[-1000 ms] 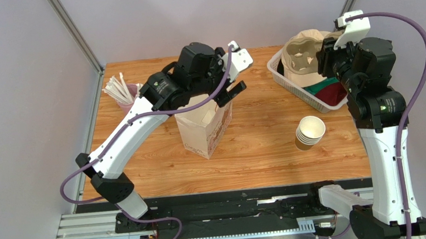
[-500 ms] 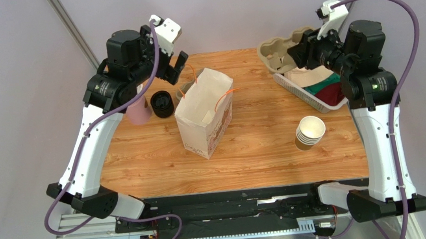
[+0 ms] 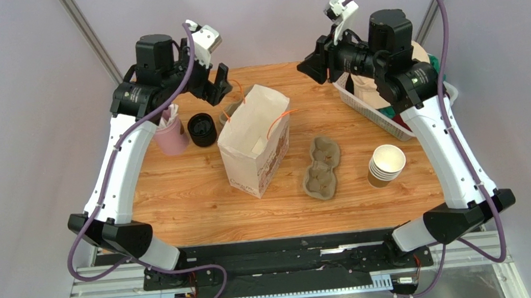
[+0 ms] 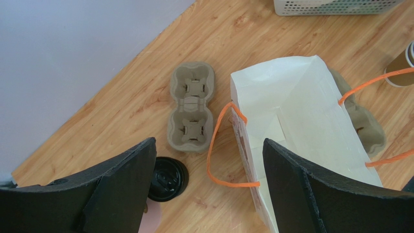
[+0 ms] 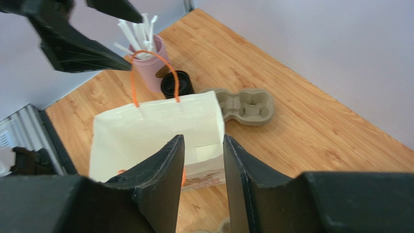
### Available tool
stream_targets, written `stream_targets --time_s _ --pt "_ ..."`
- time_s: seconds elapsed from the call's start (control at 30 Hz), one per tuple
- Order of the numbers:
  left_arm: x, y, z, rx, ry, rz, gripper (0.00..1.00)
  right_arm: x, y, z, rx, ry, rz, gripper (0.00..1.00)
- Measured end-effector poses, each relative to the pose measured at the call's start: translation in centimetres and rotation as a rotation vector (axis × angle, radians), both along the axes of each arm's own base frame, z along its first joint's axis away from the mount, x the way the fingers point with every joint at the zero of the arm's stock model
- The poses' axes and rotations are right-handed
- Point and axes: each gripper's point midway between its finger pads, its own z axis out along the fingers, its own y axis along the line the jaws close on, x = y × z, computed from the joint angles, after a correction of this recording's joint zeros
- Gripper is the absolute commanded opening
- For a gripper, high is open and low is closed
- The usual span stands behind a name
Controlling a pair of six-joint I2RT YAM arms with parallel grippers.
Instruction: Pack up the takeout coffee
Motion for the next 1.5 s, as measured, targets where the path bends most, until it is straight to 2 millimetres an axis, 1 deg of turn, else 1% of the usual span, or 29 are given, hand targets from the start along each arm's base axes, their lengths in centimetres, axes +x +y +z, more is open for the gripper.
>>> stream_targets --time_s 0.1,0.17,0.2,0.23,0.3,0.33,0.37,0.4,0.43,0.5,0.6,0.63,0.7,0.77,0.87,0.93,1.03,1.17,1.23,1.3,1.5 --pt "0.1 0.4 0.0 -0.017 0.003 0.004 0.89 1.2 -0.8 -0.4 -0.020 -0.012 -0.072 0.40" --pt "0.1 0.6 -0.2 -0.019 0.007 0.008 0.89 2.4 -1.8 -0.8 -0.037 -0.021 -0.139 0.44" --pt "0.0 0.7 -0.4 -0.018 0.012 0.009 0.89 2.8 -2.1 -1.2 -0.046 -0.021 -0.159 0.47" --pt "0.0 0.8 -0.5 -0.018 0.015 0.010 0.89 3.3 -2.6 -1.8 -0.061 -0.019 -0.183 0.53" --pt "-0.1 1.0 -0.8 -0.018 0.020 0.015 0.89 4.1 -3.5 -4.0 -0.107 0.005 -0.206 0.58" --pt "-0.2 1.1 -1.0 -0.018 0.024 0.015 0.90 4.5 -4.1 -5.4 -0.135 0.022 -0.214 0.62" --pt "-0.3 1.1 -1.1 -0.017 0.025 0.016 0.90 4.6 -4.7 -6.6 -0.160 0.039 -0.218 0.64" --pt "-0.5 1.2 -1.4 -0.016 0.031 0.018 0.90 4.9 -5.4 -8.2 -0.190 0.061 -0.218 0.65" --pt "-0.7 1.4 -1.6 -0.015 0.034 0.021 0.91 5.0 -6.2 -9.8 -0.223 0.082 -0.217 0.70" --pt "-1.1 2.0 -1.9 -0.017 0.041 0.035 0.93 4.8 -7.5 -12.9 -0.284 0.128 -0.190 0.74" --pt "-1.5 3.2 -1.4 -0.034 0.036 0.068 0.95 3.1 -9.1 -17.9 -0.376 0.203 -0.124 0.76" --pt "-1.5 3.7 -1.1 -0.044 0.030 0.083 0.95 2.6 -9.2 -18.8 -0.393 0.210 -0.098 0.77" --pt "-1.9 4.8 -0.5 -0.061 0.017 0.112 0.96 0.6 -8.7 -20.8 -0.418 0.228 -0.008 0.77" --pt "-2.2 5.8 0.0 -0.074 0.005 0.135 0.96 -0.7 -7.9 -21.7 -0.429 0.219 0.068 0.77" --pt "-2.7 7.0 1.1 -0.093 -0.021 0.162 0.96 -2.0 -6.5 -22.9 -0.449 0.200 0.161 0.78" --pt "-3.0 7.5 1.6 -0.105 -0.028 0.170 0.96 -2.6 -5.7 -24.0 -0.471 0.205 0.216 0.78" --pt "-3.2 8.7 1.6 -0.126 -0.011 0.192 0.96 -2.7 -4.9 -26.0 -0.506 0.229 0.279 0.78" --pt "-3.3 10.3 1.5 -0.152 0.007 0.232 0.96 -2.8 -4.9 -29.0 -0.552 0.283 0.332 0.78" --pt "-3.7 10.5 1.4 -0.166 0.016 0.233 0.96 -2.9 -5.0 -30.1 -0.575 0.298 0.349 0.78" --pt "-4.3 10.0 1.4 -0.185 0.025 0.213 0.97 -3.0 -5.1 -31.0 -0.604 0.310 0.360 0.78" --pt "-5.6 7.2 2.7 -0.288 0.047 0.052 0.97 -4.1 -3.9 -33.9 -0.690 0.356 0.431 0.78"
